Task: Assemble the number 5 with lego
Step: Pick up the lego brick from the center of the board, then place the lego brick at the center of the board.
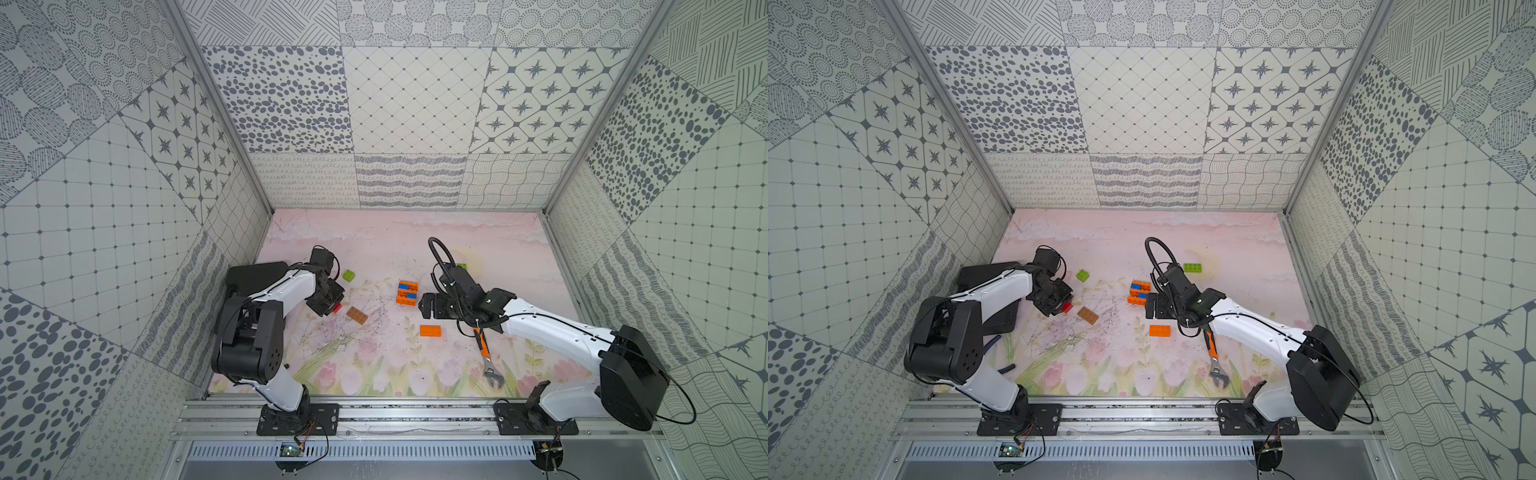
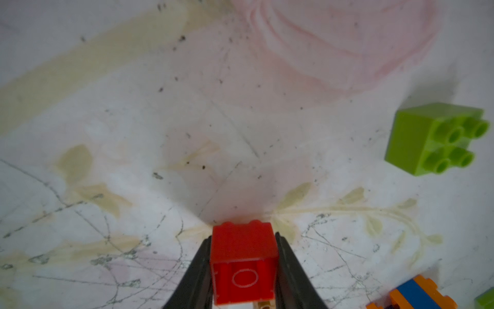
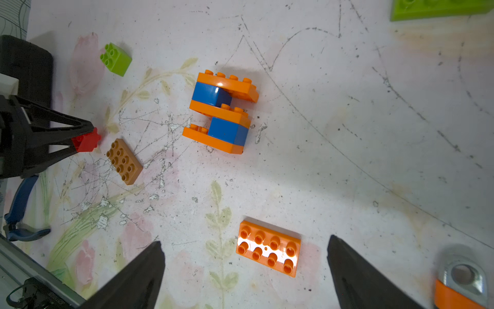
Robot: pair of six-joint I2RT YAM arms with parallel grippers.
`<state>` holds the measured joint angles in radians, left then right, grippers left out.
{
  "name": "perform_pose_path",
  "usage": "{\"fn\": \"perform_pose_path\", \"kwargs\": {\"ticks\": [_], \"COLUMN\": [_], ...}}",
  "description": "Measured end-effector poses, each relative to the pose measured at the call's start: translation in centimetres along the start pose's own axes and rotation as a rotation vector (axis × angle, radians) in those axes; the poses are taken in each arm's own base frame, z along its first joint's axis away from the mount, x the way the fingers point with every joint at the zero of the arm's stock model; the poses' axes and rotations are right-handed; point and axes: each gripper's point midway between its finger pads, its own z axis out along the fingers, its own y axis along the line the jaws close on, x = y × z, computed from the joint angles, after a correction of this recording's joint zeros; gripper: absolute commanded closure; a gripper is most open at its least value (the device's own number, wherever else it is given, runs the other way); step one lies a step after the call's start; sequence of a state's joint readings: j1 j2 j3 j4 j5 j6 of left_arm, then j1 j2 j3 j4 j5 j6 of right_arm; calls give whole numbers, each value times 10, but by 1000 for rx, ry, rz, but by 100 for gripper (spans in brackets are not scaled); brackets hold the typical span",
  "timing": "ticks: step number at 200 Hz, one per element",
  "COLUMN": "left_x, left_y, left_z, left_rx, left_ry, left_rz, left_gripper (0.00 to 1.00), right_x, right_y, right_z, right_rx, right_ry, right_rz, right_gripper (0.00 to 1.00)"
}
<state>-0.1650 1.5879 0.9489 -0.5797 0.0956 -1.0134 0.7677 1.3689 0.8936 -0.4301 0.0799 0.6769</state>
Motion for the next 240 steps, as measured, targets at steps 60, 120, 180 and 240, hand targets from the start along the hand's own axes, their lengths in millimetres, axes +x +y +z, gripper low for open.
{"fn": "perform_pose_path", "kwargs": {"ticks": [60,120,180,240], "left_x": [29,61,102,135], "left_y": [-32,-73,-103,-125], "left_z": [-45,-92,-111,-118], "left_rx": [258,551,752,925], "left_ry": [-40,-95,-112,-124], "left_rz": [139,338,540,725], "left_gripper": [82,87,86,88], "right_x": [-21,-34,-39,-43], "right_y": [-17,-27,-29,3], "right_z": [-21,-38,-38,-41], "right_rx": [32,2,-169,-380], "right_ry": [-103,-179,-130,-80], "right_rz": [33,43,123,182], "right_gripper": [1,1,1,3]}}
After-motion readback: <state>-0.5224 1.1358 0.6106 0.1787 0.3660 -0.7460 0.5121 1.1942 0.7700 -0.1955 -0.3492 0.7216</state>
